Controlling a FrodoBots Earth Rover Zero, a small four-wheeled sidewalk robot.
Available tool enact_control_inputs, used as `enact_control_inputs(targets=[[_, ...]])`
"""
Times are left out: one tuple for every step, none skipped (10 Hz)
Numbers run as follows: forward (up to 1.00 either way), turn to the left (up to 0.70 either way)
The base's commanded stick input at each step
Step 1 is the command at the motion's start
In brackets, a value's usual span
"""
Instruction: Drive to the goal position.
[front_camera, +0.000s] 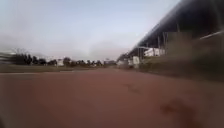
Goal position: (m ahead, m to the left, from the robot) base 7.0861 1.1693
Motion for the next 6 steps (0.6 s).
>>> enact_control_inputs(targets=[[0.70,0.00],[0.70,0.00],[0.70,0.00],[0.70,0.00],[0.70,0.00],[0.70,0.00]])
